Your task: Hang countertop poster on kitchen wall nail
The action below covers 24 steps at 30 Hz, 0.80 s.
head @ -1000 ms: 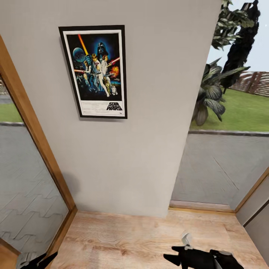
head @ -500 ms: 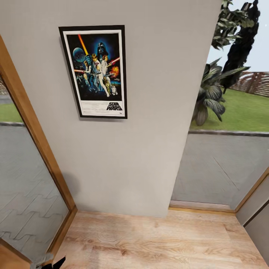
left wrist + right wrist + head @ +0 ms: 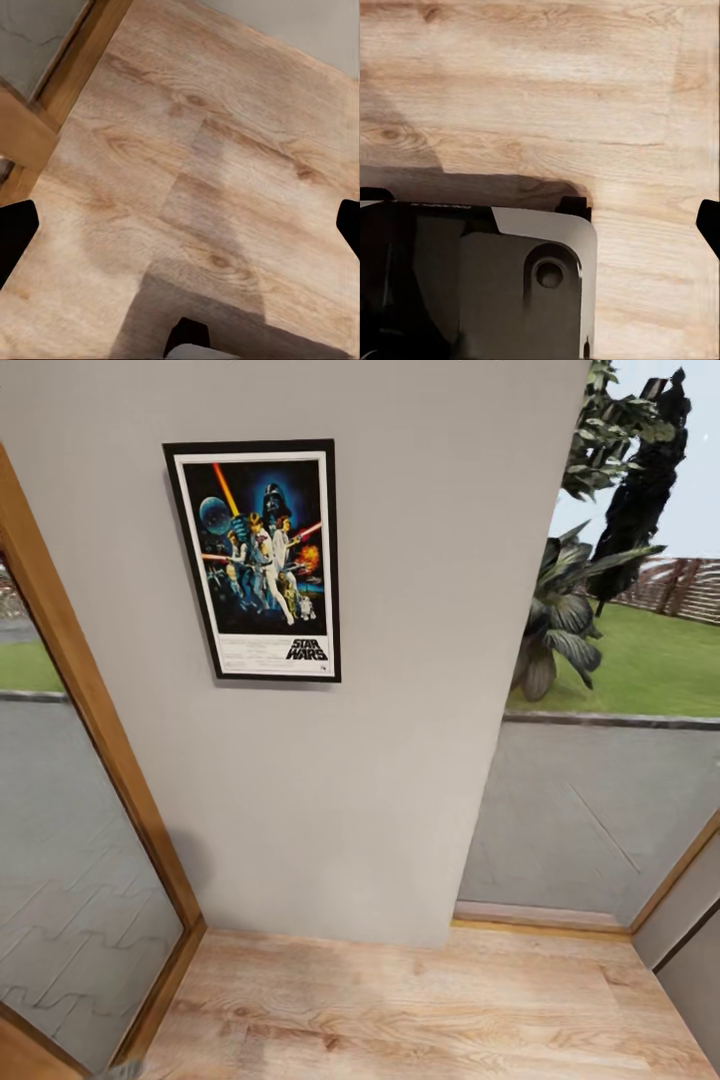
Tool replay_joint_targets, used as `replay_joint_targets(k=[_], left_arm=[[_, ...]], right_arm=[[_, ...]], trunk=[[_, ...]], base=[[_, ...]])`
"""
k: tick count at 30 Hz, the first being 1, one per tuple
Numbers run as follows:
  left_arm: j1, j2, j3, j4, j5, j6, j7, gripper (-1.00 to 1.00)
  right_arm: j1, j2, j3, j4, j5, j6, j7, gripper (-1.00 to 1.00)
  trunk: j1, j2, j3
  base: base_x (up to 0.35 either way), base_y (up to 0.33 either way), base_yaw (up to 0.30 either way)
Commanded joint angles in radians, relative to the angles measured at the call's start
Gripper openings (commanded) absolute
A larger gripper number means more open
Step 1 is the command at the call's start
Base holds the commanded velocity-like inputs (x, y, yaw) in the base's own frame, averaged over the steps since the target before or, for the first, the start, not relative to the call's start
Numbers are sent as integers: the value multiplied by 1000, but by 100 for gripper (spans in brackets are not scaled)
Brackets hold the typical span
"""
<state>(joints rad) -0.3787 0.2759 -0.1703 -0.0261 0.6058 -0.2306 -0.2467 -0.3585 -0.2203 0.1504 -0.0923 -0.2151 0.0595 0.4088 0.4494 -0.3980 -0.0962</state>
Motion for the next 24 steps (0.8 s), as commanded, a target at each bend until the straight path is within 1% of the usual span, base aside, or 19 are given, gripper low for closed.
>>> replay_joint_targets(k=[1, 3, 4, 6, 8, 12, 13, 16, 22, 24], left_arm=[[18, -1, -10, 2, -24, -3, 22, 100], [21, -1, -10, 2, -33, -3, 24, 100], [32, -2, -11, 2, -44, -3, 27, 100], [37, -2, -11, 2, -46, -2, 28, 100], [43, -2, -12, 2, -49, -2, 28, 100], [50, -3, -13, 2, -50, -1, 29, 100], [58, -3, -13, 2, -50, -1, 29, 100], [70, -3, -14, 2, -50, -1, 29, 100], [77, -3, -14, 2, -50, -1, 29, 100], [77, -3, -14, 2, -50, -1, 29, 100]], right_arm=[[0, 0, 8, 0, -10, -26, -53, 100], [0, 1, 8, 0, -10, -30, -69, 100], [0, 2, 8, 1, -10, -35, -106, 100], [0, 5, 9, 3, -9, -36, -127, 100], [0, 12, 10, 12, -9, -38, -192, 100], [0, 16, 10, 18, -9, -39, -245, 100], [0, 16, 10, 19, -9, -39, -260, 100], [0, 21, 10, 21, -9, -39, -275, 100], [0, 36, 9, 23, -9, -39, -284, 100], [0, 37, 9, 23, -9, -39, -285, 100]], trunk=[[1, -2, 0], [1, -2, 3], [1, -2, 4], [1, -2, 8], [1, -2, 11], [1, -2, 18], [1, -2, 19], [1, -2, 24], [1, -2, 34], [1, -2, 37]], base=[[0, 0, 0], [0, 0, 2], [0, 0, 52], [0, 0, 63], [0, 0, 80], [0, 0, 87], [0, 0, 93], [0, 0, 101], [0, 0, 116], [0, 0, 135]])
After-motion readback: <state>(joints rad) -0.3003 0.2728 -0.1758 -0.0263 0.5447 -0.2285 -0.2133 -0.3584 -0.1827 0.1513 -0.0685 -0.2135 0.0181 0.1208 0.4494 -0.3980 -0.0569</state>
